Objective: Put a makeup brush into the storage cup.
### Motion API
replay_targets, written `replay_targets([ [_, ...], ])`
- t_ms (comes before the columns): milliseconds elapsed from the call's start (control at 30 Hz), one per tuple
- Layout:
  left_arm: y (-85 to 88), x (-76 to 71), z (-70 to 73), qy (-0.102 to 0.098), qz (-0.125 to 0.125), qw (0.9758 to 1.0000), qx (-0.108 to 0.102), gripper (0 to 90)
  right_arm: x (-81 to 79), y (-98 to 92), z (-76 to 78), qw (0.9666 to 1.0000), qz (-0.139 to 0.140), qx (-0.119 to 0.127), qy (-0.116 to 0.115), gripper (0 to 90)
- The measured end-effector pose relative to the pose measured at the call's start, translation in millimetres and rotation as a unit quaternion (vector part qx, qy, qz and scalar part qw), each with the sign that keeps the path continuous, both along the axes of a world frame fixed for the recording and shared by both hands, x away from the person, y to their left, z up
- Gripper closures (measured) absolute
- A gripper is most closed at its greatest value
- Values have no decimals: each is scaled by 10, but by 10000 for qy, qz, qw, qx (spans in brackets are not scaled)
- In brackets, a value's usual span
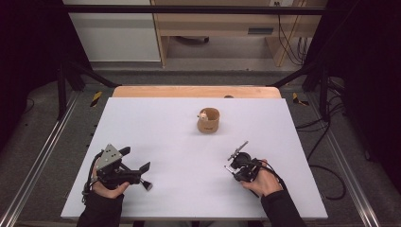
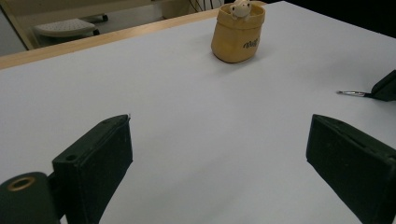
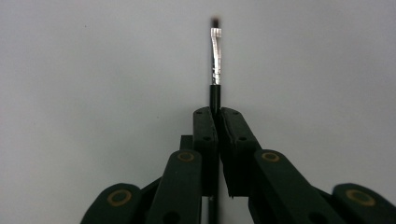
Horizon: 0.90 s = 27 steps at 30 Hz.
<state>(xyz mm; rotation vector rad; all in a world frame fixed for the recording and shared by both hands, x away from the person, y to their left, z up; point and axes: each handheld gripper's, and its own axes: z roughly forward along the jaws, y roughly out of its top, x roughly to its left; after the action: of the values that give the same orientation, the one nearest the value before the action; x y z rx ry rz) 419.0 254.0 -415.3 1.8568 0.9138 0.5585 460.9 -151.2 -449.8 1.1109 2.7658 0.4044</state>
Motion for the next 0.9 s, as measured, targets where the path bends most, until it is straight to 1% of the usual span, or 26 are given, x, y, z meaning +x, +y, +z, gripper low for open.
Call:
replay_targets([
  [33,-2,-1,0,0,-4,10000,2,63,-7,10,3,10000,-38,-10,9,855],
  [233,4,0,3,-2,3,10000,-2,63,-2,16,5,10000,-38,-48,4,858],
  [333,4,-1,4,-6,3,10000,3,63,-4,15,3,10000,7,-59,-33,858],
  [367,3,0,4,1,-1,10000,1,63,-11,24,7,10000,-60,-60,-15,859],
  [467,5,1,4,0,-1,10000,3,64,-15,20,14,10000,-51,-56,-61,859],
  [600,6,-1,6,-3,6,10000,-2,64,-24,0,57,9998,-115,43,-150,859],
  [733,5,-1,7,-3,4,10000,2,64,-35,-37,130,9994,-156,208,-241,859],
  [867,5,-3,9,-5,3,10000,-6,64,-53,-66,223,9984,-159,343,-418,859],
  [900,5,-2,9,-5,2,10000,-5,64,-63,-62,242,9981,-206,377,-435,859],
])
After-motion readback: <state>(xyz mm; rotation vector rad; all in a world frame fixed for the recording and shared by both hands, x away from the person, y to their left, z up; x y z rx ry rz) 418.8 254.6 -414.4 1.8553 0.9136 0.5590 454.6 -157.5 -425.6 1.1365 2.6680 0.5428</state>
